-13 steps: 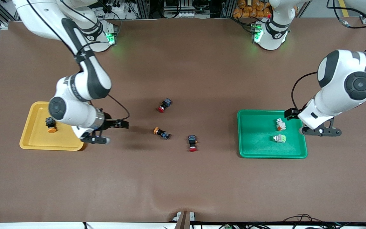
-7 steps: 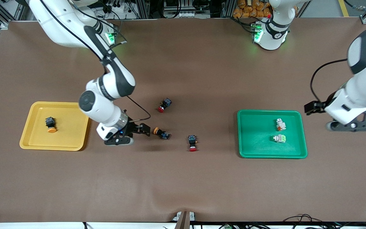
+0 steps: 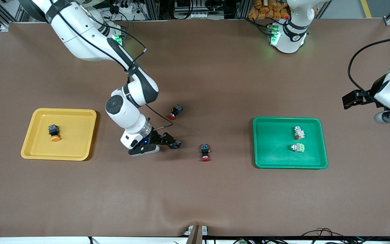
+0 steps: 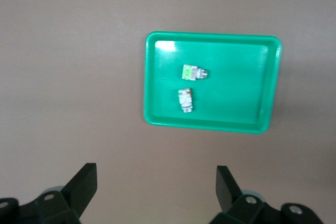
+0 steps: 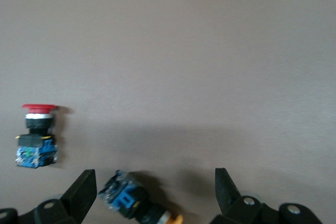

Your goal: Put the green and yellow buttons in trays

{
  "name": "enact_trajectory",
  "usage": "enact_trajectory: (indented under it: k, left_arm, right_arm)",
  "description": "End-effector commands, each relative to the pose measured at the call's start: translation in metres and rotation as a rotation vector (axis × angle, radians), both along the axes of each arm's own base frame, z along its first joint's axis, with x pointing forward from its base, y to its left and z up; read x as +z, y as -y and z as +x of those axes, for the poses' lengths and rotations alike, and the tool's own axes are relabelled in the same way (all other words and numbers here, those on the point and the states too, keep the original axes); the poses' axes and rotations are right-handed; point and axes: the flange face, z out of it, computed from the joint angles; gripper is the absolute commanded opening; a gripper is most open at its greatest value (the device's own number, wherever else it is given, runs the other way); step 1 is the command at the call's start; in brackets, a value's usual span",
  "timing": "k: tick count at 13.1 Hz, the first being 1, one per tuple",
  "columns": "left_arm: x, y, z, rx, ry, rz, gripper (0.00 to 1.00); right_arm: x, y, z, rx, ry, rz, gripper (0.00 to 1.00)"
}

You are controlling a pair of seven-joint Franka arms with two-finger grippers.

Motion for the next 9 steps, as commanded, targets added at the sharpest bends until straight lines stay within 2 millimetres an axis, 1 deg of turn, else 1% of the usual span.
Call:
enact_trajectory:
  k: [1, 2, 4, 7, 9]
  left_arm:
    - [0.016, -0.006, -0.008, 0.028, 0.005, -0.065, 1.0]
    - [0.02, -0.005, -0.01, 0.027, 0.012, -0.06, 1.0]
    - [0.04, -0.004, -0.02, 0.025, 0.048, -0.044, 1.0]
    - [0.041, 0.0, -0.021, 0.02, 0.051, -0.046, 1.0]
    - [0.041, -0.002, -0.021, 0.019, 0.051, -0.038, 1.0]
  right_arm:
    - [-0.001, -0.018, -0.006, 0.022, 0.01, 0.002, 1.0]
    - [-0.002, -0.022, -0.009, 0.027, 0.007, 0.002, 1.0]
    - [-0.01, -0.025, -0.012, 0.029, 0.011, 0.004, 1.0]
    - [-0.02, -0.038, -0.021, 0.044, 0.015, 0.007, 1.0]
    - [-0.026, -0.048, -0.028, 0.049, 0.005, 0.004, 1.0]
